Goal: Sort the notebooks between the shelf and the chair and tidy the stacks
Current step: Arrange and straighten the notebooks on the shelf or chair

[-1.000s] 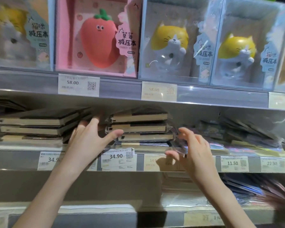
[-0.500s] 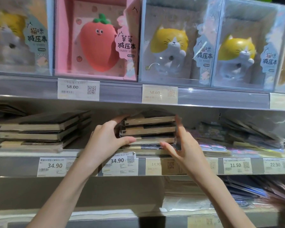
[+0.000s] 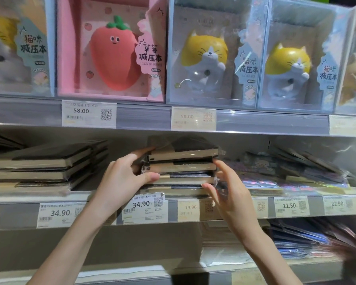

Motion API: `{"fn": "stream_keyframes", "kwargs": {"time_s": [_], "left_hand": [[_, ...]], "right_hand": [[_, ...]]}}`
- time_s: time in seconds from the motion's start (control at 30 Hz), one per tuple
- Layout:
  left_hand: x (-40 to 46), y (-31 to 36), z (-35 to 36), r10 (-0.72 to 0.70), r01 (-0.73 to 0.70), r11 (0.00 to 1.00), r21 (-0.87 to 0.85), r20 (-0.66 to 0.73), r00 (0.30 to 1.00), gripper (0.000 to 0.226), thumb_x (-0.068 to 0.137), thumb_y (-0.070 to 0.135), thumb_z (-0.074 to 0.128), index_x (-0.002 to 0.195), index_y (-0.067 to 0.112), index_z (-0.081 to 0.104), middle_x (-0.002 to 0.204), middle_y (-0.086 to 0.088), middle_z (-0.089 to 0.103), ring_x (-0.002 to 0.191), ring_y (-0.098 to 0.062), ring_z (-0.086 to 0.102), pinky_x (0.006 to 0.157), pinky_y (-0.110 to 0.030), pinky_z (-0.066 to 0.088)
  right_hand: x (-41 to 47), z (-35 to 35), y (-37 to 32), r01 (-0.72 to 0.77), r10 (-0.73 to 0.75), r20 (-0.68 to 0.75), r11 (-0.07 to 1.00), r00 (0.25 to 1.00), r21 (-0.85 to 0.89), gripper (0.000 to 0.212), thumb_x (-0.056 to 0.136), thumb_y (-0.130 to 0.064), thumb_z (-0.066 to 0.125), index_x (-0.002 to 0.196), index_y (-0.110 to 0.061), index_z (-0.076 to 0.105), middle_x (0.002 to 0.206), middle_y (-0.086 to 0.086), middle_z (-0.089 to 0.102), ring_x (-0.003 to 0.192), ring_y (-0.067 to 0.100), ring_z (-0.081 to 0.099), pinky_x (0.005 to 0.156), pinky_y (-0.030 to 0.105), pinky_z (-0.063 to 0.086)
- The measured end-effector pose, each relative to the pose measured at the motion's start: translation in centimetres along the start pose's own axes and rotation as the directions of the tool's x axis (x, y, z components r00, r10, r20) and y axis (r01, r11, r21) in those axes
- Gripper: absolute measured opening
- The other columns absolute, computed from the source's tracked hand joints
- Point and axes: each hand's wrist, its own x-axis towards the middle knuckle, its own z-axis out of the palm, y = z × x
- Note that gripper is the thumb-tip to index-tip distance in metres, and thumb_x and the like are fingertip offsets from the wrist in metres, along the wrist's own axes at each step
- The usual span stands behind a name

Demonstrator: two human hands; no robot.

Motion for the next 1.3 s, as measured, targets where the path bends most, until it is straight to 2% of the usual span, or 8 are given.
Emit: {"fn": "stream_keyframes", "kwargs": {"time_s": [0.3, 0.4, 0.5, 0.67, 0.77, 0.97, 1.1, 1.3], "left_hand": [[0.9, -0.7, -0.6, -0.075, 0.073, 0.996, 0.045, 0.064, 0.995, 0.049, 0.071, 0.052, 0.068, 0.116, 0.036, 0.058, 0.056, 0.014, 0.052, 0.044, 0.000, 0.044, 0.040, -0.011, 0.028], [0.4, -0.4, -0.5, -0.052, 0.051, 0.998, 0.027, 0.044, 0.998, 0.041, 0.063, 0.065, 0.060, 0.094, 0.038, 0.059, 0.049, 0.011, 0.052, 0.040, -0.001, 0.044, 0.038, -0.012, 0.028], [0.5, -0.2, -0.4, -0.018, 0.017, 0.999, -0.041, -0.001, 1.000, 0.019, 0.072, 0.050, 0.066, 0.074, 0.037, 0.052, 0.037, 0.023, 0.048, 0.039, 0.008, 0.046, 0.037, -0.009, 0.031], [1.1, -1.0, -0.5, 0.043, -0.040, 0.997, -0.065, 0.043, 0.998, 0.028, 0.083, 0.033, 0.064, 0.102, 0.049, 0.053, 0.082, 0.026, 0.063, 0.070, -0.001, 0.062, 0.062, -0.010, 0.042], [1.3, -1.6, -0.5, 0.021, -0.016, 0.997, -0.076, 0.063, 0.998, 0.030, 0.087, 0.029, 0.060, 0.106, 0.051, 0.051, 0.092, 0.024, 0.061, 0.086, -0.006, 0.059, 0.072, -0.021, 0.041], [0.5, -1.3, -0.1, 0.066, -0.066, 0.998, -0.007, -0.014, 0.998, 0.028, 0.090, 0.026, 0.057, 0.113, 0.042, 0.051, 0.059, 0.008, 0.052, 0.049, 0.000, 0.046, 0.046, -0.010, 0.034], [0.2, -1.4, 0.2, 0.025, -0.024, 0.999, 0.028, -0.038, 0.999, 0.028, 0.090, 0.032, 0.056, 0.118, 0.034, 0.052, 0.053, 0.004, 0.036, 0.055, -0.007, 0.034, 0.047, -0.021, 0.024], [0.0, -1.5, 0.3, 0.010, -0.010, 0.992, 0.127, -0.003, 1.000, 0.040, 0.089, 0.045, 0.046, 0.128, 0.037, 0.042, 0.070, -0.012, 0.064, 0.059, -0.021, 0.053, 0.062, -0.034, 0.044]], "right_hand": [[0.6, -0.3, 0.6, -0.141, 0.140, 0.023, 0.975, 0.990, 0.170, 0.071, 0.076, -0.060, 0.058, 0.133, -0.041, 0.021, 0.109, -0.004, 0.055, 0.093, 0.015, 0.061, 0.078, 0.040, 0.055], [1.1, -0.6, 0.2, -0.131, 0.124, 0.051, 0.980, 0.991, 0.152, 0.085, 0.072, -0.057, 0.059, 0.141, -0.032, 0.016, 0.128, -0.005, 0.039, 0.109, 0.007, 0.049, 0.088, 0.033, 0.051], [2.0, -0.6, -0.3, -0.141, 0.130, 0.105, 0.984, 0.986, 0.112, 0.090, 0.070, -0.059, 0.055, 0.143, -0.035, 0.008, 0.135, -0.001, 0.040, 0.112, 0.004, 0.043, 0.089, 0.027, 0.042], [2.3, -0.3, -0.2, -0.150, 0.128, 0.158, 0.980, 0.979, 0.132, 0.088, 0.071, -0.056, 0.054, 0.146, -0.029, 0.017, 0.142, -0.007, 0.042, 0.128, 0.017, 0.044, 0.096, 0.029, 0.040], [2.1, 0.0, -0.5, -0.133, 0.116, 0.157, 0.986, 0.981, 0.104, 0.081, 0.075, -0.050, 0.054, 0.145, -0.024, 0.023, 0.136, -0.013, 0.043, 0.125, 0.020, 0.046, 0.095, 0.027, 0.039], [1.5, 0.6, -0.2, -0.017, 0.016, 0.008, 0.998, 1.000, 0.062, 0.071, 0.082, -0.043, 0.058, 0.141, -0.011, 0.034, 0.114, 0.008, 0.065, 0.105, 0.018, 0.050, 0.079, 0.014, 0.040], [1.3, 1.2, -0.2, 0.008, -0.007, -0.048, 1.000, 0.999, 0.020, 0.072, 0.081, -0.041, 0.056, 0.140, -0.005, 0.035, 0.108, 0.014, 0.068, 0.095, 0.022, 0.058, 0.073, 0.024, 0.050], [1.0, 1.7, -0.2, 0.002, -0.006, -0.051, 0.996, 0.999, -0.084, 0.072, 0.086, -0.047, 0.047, 0.145, -0.018, 0.018, 0.075, -0.009, 0.056, 0.058, 0.004, 0.044, 0.057, 0.017, 0.037]]}}
